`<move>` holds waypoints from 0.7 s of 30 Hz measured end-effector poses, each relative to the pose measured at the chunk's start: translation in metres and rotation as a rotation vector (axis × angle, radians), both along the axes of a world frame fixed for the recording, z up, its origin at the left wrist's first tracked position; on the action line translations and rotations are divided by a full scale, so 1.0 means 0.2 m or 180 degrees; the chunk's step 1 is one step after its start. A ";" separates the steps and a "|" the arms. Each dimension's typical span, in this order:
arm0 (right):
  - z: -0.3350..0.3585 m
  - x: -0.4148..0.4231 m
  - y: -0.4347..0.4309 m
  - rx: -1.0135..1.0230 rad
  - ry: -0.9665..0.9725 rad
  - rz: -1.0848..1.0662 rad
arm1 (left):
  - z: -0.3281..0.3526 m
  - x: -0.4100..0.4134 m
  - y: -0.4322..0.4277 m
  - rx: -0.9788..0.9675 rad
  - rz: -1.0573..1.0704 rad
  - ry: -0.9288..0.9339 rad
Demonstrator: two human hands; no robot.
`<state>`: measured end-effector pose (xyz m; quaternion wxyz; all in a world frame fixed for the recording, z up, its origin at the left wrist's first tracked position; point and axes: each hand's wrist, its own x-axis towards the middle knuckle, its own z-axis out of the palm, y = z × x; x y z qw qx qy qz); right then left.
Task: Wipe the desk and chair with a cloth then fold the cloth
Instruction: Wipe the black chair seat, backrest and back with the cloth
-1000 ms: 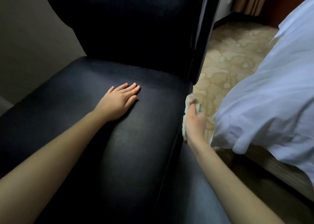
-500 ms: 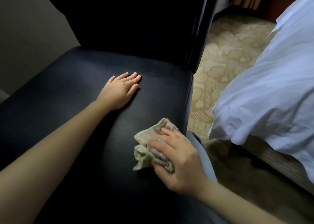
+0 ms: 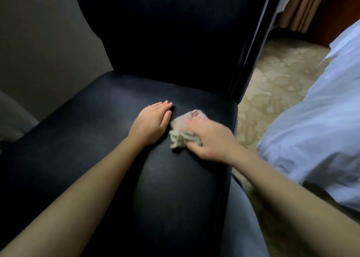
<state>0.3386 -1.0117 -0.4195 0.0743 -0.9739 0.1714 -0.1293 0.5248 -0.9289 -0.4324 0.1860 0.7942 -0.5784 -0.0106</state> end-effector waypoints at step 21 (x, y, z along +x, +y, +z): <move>1.42 0.34 -0.81 -0.3519 -0.2417 -0.1254 | 0.00 0.10 -0.03 -0.0180 0.1664 0.0213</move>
